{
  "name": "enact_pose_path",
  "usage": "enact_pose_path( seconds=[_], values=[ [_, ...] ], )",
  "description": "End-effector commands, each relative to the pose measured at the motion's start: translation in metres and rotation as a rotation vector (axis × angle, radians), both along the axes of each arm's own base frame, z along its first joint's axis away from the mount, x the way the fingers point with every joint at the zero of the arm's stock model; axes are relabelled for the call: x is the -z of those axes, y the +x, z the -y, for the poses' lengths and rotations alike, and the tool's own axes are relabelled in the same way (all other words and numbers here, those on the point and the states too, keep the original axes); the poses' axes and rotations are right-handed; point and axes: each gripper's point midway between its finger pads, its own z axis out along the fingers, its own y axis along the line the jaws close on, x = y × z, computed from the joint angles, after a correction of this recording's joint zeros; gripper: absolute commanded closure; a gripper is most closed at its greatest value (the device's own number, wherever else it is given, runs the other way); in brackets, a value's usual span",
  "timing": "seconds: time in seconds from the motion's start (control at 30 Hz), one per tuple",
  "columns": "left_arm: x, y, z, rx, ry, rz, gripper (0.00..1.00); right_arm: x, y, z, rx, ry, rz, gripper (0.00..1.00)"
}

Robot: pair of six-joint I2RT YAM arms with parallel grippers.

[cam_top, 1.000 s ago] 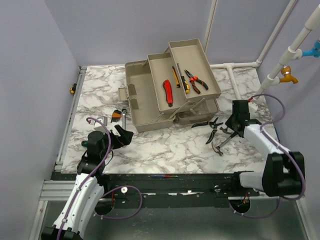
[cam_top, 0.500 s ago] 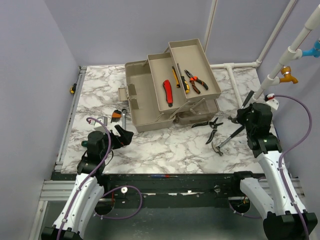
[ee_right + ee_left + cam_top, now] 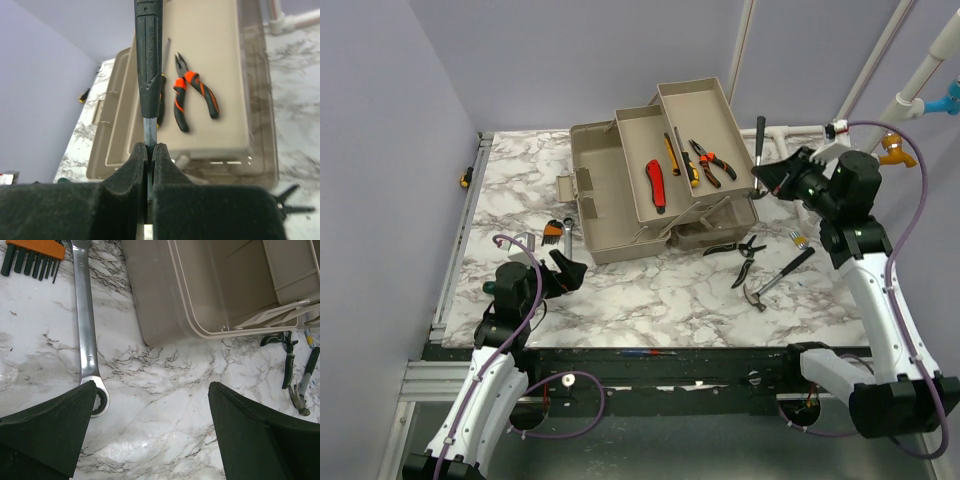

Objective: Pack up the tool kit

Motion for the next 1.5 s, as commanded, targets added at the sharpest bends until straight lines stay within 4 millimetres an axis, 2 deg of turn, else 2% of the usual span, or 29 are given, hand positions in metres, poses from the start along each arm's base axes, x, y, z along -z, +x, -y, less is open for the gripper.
enact_pose_path(
  seconds=[0.0, 0.07, 0.17, 0.3, 0.43, 0.6, 0.67, 0.8, 0.93, 1.1, 1.3, 1.4, 1.43, 1.47],
  values=[
    [-0.003, 0.002, 0.002, 0.013, 0.001, 0.028, 0.04, -0.029, 0.013, -0.034, -0.159, 0.004, 0.045, 0.99],
    [-0.002, 0.002, 0.001, 0.009, 0.001, 0.027, 0.04, -0.037, 0.020, -0.051, -0.179, 0.005, 0.047, 0.99],
    [-0.002, 0.002, 0.001, 0.004, 0.001, 0.028, 0.04, -0.034, 0.030, -0.086, -0.197, -0.022, 0.026, 0.99],
    [-0.003, 0.002, 0.001, 0.005, 0.000, 0.029, 0.04, -0.021, 0.034, -0.150, -0.249, -0.064, -0.013, 0.99],
    [-0.003, 0.001, 0.001, 0.005, 0.000, 0.032, 0.04, 0.012, 0.042, -0.208, -0.228, -0.139, -0.074, 0.99],
    [-0.002, 0.001, 0.001, 0.008, 0.001, 0.030, 0.04, 0.050, 0.057, -0.249, -0.065, -0.282, -0.160, 0.99],
    [-0.003, 0.001, 0.001, 0.011, 0.001, 0.030, 0.04, 0.073, 0.061, -0.268, -0.045, -0.334, -0.198, 0.99],
    [-0.003, 0.001, 0.003, 0.020, 0.001, 0.030, 0.04, 0.102, 0.066, -0.298, -0.054, -0.353, -0.244, 0.99],
    [-0.002, 0.000, 0.003, 0.025, 0.000, 0.030, 0.04, 0.126, 0.073, -0.316, -0.043, -0.369, -0.273, 0.99],
    [-0.003, 0.000, 0.004, 0.030, 0.000, 0.031, 0.04, 0.164, 0.084, -0.318, 0.011, -0.428, -0.318, 0.99],
    [-0.003, 0.001, 0.005, 0.037, -0.002, 0.032, 0.04, 0.197, 0.084, -0.327, -0.020, -0.463, -0.365, 0.98],
    [-0.003, 0.001, 0.005, 0.037, -0.001, 0.031, 0.04, 0.208, 0.085, -0.329, -0.026, -0.473, -0.375, 0.95],
    [-0.003, 0.001, 0.005, 0.036, -0.001, 0.032, 0.04, 0.210, 0.085, -0.331, -0.030, -0.473, -0.376, 0.92],
    [-0.003, 0.000, 0.005, 0.037, -0.001, 0.032, 0.04, 0.211, 0.085, -0.331, -0.033, -0.475, -0.379, 0.84]
  ],
)
